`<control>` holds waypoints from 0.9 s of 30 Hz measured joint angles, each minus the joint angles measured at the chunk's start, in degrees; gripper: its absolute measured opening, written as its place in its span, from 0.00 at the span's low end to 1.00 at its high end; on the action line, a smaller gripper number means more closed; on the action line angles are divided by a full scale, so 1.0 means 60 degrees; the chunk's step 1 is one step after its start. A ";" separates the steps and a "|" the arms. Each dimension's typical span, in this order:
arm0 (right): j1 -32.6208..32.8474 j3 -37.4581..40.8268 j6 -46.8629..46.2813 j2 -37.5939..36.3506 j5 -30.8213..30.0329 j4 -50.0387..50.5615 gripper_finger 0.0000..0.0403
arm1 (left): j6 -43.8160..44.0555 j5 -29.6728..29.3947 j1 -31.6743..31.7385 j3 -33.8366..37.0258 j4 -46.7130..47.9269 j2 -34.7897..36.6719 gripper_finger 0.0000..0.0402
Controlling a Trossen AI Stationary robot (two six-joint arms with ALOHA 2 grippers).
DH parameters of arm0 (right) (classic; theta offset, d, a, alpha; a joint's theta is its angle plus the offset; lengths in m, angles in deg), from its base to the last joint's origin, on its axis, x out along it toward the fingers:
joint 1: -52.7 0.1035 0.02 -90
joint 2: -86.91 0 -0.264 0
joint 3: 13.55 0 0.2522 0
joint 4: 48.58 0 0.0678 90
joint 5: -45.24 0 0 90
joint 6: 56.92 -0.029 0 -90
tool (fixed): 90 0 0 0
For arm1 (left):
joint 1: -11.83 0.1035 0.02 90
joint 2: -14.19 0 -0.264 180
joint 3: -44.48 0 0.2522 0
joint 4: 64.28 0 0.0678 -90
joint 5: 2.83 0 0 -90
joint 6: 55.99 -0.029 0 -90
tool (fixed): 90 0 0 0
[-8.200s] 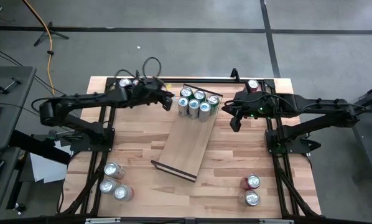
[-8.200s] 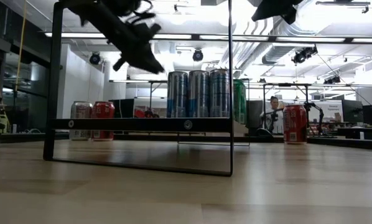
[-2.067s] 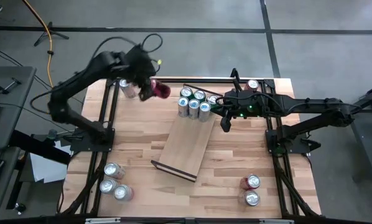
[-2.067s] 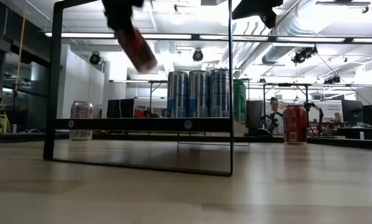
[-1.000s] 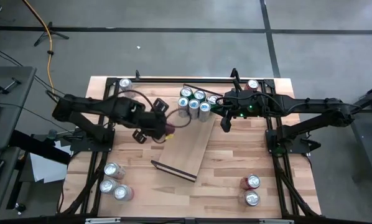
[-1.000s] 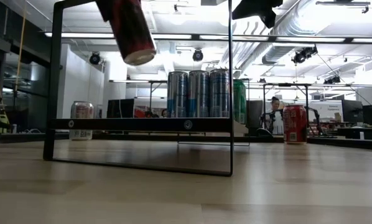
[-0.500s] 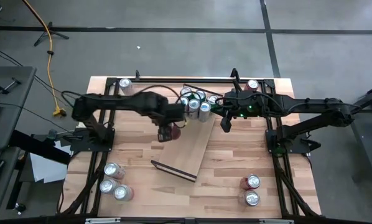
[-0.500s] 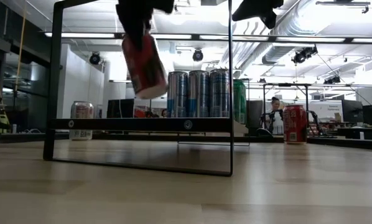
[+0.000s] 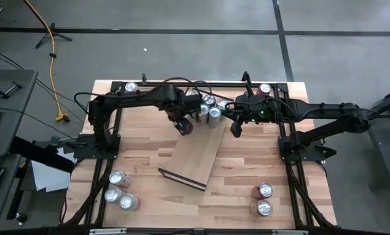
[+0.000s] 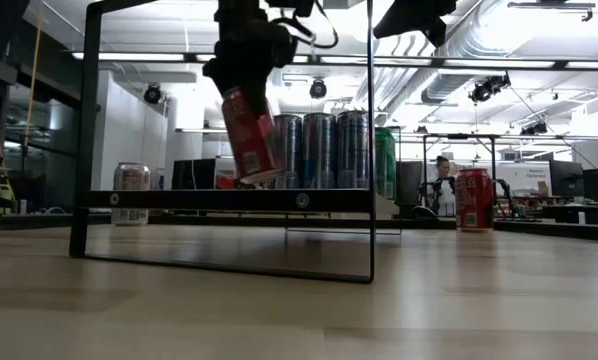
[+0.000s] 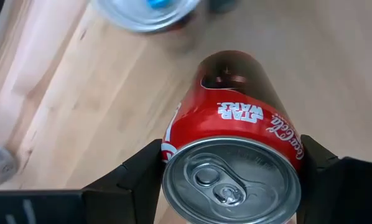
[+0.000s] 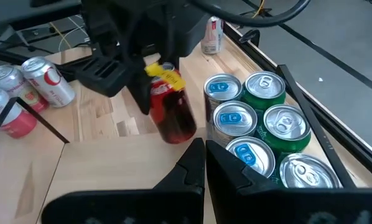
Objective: Place canned beverage on shelf
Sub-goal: Put the top left red soda can on the shelf
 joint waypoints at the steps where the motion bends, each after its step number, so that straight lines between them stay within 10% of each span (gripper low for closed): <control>1: 0.0000 0.0000 0.0000 0.0000 0.0000 0.0000 0.00 | 0.0000 -0.0003 0.0072 0.0000 0.0014 0.0000 0.48; 27: 0.0000 0.0000 0.0000 0.0000 -0.0073 0.0069 0.00 | -0.0694 0.0313 0.0319 -0.0004 -0.0208 -0.0586 0.60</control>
